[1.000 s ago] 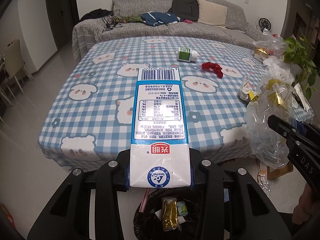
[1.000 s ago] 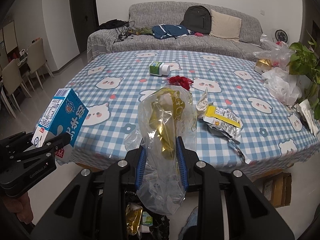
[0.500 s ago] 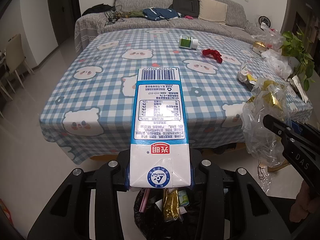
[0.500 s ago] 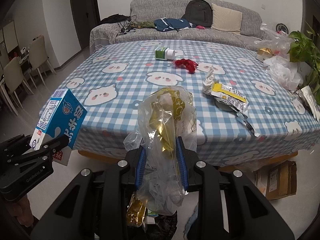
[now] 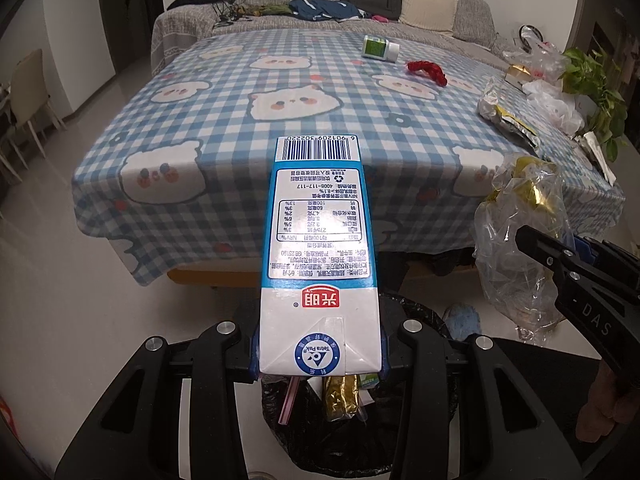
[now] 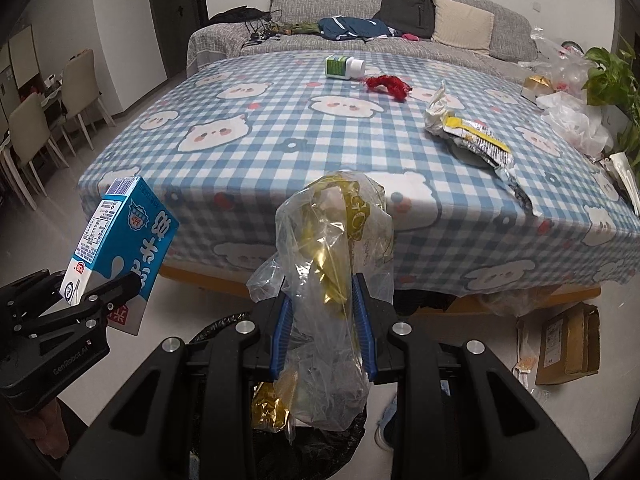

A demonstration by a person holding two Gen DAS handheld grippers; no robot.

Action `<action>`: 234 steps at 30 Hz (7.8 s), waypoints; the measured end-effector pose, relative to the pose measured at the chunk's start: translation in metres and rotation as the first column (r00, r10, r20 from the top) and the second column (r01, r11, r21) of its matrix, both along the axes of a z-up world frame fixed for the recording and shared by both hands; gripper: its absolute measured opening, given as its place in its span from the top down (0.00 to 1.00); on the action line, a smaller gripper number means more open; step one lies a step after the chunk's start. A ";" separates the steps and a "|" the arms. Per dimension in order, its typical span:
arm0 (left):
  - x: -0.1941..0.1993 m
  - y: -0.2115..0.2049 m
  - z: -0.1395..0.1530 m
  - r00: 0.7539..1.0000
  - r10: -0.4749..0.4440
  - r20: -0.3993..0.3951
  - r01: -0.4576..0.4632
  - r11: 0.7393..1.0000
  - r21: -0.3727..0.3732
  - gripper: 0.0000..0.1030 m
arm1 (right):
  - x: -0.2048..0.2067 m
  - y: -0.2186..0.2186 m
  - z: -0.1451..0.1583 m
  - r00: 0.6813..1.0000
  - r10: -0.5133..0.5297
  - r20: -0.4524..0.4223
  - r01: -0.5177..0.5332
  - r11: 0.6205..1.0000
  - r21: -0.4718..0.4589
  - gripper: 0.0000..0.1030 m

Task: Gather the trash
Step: 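Lift the carton and plastic bag and carry both over the trash bin, then open the right tool to drop the bag while the left tool releases the carton, then move both open tools back over the table toward the remaining trash, then grasp the yellow snack wrapper with the right tool while the left tool grasps the white pill bottle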

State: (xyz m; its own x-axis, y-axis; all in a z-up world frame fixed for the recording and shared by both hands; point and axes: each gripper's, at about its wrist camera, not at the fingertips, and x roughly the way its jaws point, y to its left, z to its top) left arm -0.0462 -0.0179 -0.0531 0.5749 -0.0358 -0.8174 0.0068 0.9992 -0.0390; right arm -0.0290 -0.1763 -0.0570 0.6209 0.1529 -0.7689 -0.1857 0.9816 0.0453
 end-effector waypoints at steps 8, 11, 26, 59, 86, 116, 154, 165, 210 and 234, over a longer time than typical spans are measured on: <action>-0.029 0.010 -0.042 0.999 0.010 -0.047 -0.011 1.000 -0.014 0.62 | -0.026 0.017 -0.045 0.998 0.022 -0.056 -0.021 1.000 0.010 0.73; -0.041 0.017 -0.056 0.998 0.020 -0.054 -0.021 1.000 -0.020 0.62 | -0.035 0.025 -0.060 0.997 0.030 -0.076 -0.030 1.000 0.000 0.73; -0.074 0.039 -0.116 0.993 0.037 -0.111 -0.040 0.999 -0.022 0.62 | -0.051 0.065 -0.129 0.985 0.065 -0.161 -0.072 0.997 -0.039 0.73; -0.039 -0.032 -0.167 0.981 -0.028 -0.192 0.030 1.000 0.005 0.62 | -0.039 -0.032 -0.146 0.979 -0.107 -0.175 0.095 0.993 -0.070 0.07; -0.043 -0.056 -0.133 0.993 -0.064 -0.097 0.067 0.997 0.025 0.23 | -0.043 -0.073 -0.126 0.974 -0.179 -0.137 0.175 0.984 -0.044 0.07; -0.030 -0.020 0.005 0.998 0.006 0.068 -0.005 1.000 -0.014 0.06 | -0.042 -0.100 0.004 0.969 -0.236 0.075 0.235 0.972 0.015 0.07; 0.150 -0.052 0.063 0.997 -0.013 0.081 0.014 1.000 -0.016 0.06 | 0.140 -0.184 0.033 0.956 -0.292 0.009 0.292 0.956 -0.003 0.07; 0.198 -0.059 0.070 0.996 -0.009 0.084 0.010 1.000 -0.003 0.06 | 0.199 -0.183 0.028 0.968 -0.248 -0.034 0.248 0.969 -0.013 0.07; 0.417 -0.101 0.052 0.999 -0.047 0.011 0.047 0.999 0.016 0.06 | 0.262 -0.201 0.008 0.922 -0.233 -0.310 0.262 0.963 0.055 0.67; 0.460 -0.117 0.008 0.996 -0.058 -0.068 0.061 0.997 0.040 0.36 | 0.262 -0.210 0.012 0.930 -0.236 -0.283 0.263 0.963 0.061 0.67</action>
